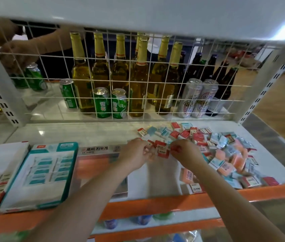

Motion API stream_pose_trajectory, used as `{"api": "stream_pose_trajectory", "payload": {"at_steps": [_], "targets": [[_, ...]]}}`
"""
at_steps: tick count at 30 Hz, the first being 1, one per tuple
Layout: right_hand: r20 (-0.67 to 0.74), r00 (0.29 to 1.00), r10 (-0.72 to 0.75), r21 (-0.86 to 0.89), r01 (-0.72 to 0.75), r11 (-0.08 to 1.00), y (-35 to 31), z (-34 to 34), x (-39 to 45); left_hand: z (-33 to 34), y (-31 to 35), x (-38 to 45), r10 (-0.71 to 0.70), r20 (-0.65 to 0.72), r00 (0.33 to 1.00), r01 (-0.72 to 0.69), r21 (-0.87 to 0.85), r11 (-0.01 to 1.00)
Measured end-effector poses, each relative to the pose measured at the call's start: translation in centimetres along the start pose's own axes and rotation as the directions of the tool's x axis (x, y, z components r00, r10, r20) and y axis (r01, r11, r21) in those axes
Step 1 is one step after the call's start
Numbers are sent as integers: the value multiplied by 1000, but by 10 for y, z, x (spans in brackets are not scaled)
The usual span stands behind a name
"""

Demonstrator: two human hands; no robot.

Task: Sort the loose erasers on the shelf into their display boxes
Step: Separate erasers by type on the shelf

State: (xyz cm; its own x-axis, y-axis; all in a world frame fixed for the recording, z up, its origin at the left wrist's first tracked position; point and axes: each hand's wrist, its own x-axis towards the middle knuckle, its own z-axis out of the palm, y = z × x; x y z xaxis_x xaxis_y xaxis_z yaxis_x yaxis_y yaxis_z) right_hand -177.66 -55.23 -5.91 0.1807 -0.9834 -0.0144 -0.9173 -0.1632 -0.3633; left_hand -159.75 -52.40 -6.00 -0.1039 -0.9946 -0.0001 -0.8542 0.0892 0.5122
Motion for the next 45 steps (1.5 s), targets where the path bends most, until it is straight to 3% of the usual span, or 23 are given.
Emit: {"api": "stream_pose_trajectory", "payload": {"at_steps": [13,19,26,38,45], "targets": [[19,999,-40,70,39,997,-10,1,26,7,-7,17,-27,-58,998,26,-14,1000],[-88,996,-11,182,26,983,3,-13,22,18,2,23,66,18,998,-67,38,997],[-96,992,78,218,-56,974,22,-20,8,26,20,33,98,102,990,-114,171,979],[-60,988,142,171,-130,977,33,-22,-12,27,22,16,48,49,998,-49,24,998],[46,996,72,61,-74,995,25,-12,-21,18,10,5,-58,-58,997,50,-133,990]]}}
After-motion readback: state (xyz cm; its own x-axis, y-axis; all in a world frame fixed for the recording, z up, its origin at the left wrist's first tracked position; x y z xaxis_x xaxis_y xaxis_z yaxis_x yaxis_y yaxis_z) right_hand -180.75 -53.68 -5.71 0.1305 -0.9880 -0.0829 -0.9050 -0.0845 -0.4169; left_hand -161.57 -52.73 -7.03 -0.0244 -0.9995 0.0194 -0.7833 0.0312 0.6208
